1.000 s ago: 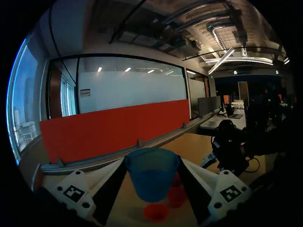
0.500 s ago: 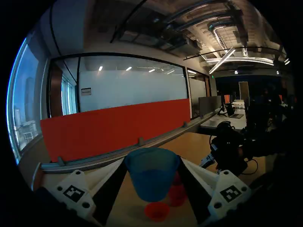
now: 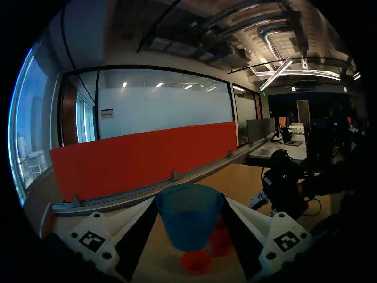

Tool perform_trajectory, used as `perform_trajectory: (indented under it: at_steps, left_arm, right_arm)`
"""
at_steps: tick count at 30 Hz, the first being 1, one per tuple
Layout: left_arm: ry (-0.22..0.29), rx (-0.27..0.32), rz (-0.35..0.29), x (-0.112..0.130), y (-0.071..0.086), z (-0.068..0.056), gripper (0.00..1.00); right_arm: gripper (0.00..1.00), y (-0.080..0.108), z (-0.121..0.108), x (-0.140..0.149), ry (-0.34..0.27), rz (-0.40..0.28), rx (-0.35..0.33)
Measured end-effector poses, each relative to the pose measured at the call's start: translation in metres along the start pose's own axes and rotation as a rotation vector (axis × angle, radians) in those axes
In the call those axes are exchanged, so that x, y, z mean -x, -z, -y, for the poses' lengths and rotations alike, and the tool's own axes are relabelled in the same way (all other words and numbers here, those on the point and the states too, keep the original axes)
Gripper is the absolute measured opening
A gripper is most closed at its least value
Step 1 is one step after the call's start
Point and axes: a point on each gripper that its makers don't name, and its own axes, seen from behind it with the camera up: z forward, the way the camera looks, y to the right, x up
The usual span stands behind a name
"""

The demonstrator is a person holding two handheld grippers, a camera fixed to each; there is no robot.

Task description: Pour water

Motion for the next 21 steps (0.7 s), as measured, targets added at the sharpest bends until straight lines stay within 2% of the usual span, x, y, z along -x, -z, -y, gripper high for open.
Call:
perform_trajectory:
  at_steps: [7, 21]
  left_arm:
    - [-0.001, 0.001, 0.003, -0.001, 0.002, -0.001, 0.89]
    - [0.004, 0.002, 0.001, -0.009, 0.01, -0.006, 0.89]
  right_arm:
    - [0.91, 0.014, 0.003, -0.008, 0.018, -0.018, 0.005]
    - [0.9, 0.055, 0.023, -0.044, 0.059, -0.098, 0.004]
